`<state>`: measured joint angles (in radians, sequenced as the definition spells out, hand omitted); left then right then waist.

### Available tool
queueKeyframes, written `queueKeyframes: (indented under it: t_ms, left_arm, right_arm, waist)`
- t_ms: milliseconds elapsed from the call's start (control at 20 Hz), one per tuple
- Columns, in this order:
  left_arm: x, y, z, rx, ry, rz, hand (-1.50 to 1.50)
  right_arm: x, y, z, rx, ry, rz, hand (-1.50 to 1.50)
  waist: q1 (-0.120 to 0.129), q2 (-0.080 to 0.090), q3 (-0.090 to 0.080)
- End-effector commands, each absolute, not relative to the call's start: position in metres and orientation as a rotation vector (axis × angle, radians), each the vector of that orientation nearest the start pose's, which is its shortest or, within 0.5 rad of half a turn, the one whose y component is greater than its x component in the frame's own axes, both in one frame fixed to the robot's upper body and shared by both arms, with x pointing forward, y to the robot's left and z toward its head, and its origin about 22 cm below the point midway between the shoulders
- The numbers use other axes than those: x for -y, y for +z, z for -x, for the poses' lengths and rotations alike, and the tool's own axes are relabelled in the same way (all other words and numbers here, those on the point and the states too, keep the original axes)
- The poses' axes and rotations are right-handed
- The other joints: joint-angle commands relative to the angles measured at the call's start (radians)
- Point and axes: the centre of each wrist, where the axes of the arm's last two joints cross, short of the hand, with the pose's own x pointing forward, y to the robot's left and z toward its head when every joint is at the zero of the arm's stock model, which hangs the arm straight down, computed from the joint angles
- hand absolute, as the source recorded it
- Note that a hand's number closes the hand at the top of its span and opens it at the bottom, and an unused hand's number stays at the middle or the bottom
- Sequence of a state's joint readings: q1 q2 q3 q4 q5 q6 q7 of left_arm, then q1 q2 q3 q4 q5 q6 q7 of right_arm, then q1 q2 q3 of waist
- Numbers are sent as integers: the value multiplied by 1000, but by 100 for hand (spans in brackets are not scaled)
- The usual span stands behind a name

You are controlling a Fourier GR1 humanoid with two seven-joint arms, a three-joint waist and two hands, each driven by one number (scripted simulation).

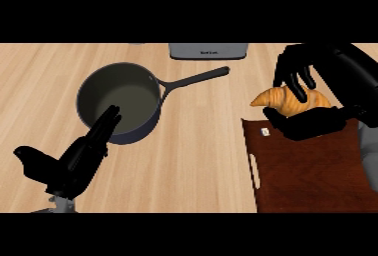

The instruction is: Pick the croissant from the tray and place it in the pot

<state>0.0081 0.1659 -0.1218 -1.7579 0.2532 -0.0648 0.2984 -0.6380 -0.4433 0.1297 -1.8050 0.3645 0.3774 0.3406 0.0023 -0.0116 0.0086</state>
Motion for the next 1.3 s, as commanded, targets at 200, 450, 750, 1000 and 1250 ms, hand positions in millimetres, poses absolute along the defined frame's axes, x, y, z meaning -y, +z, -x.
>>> queueKeyframes:
  t_ms: [200, 450, 750, 1000, 1250]
  left_arm:
    - [-210, 32, -240, 1319, -156, 284, 0]
    - [-213, 27, -238, 1328, -175, 295, 0]
    - [-216, 25, -237, 1321, -178, 288, 0]
    - [-208, 35, -238, 1328, -190, 285, 0]
    - [-202, 29, -249, 1342, -199, 318, 0]
  right_arm:
    - [143, 297, -317, 1859, 1033, 475, 150]
    - [103, 289, -353, 1807, 1060, 442, 150]
    - [42, 278, -363, 1823, 1103, 405, 150]
    - [8, 254, -383, 1830, 1149, 392, 150]
    - [-2, 241, -404, 1818, 1109, 386, 150]
  waist:
    - [8, 12, -10]
    - [24, 20, -10]
    - [25, 19, -10]
    - [31, 22, -10]
    - [50, 32, -11]
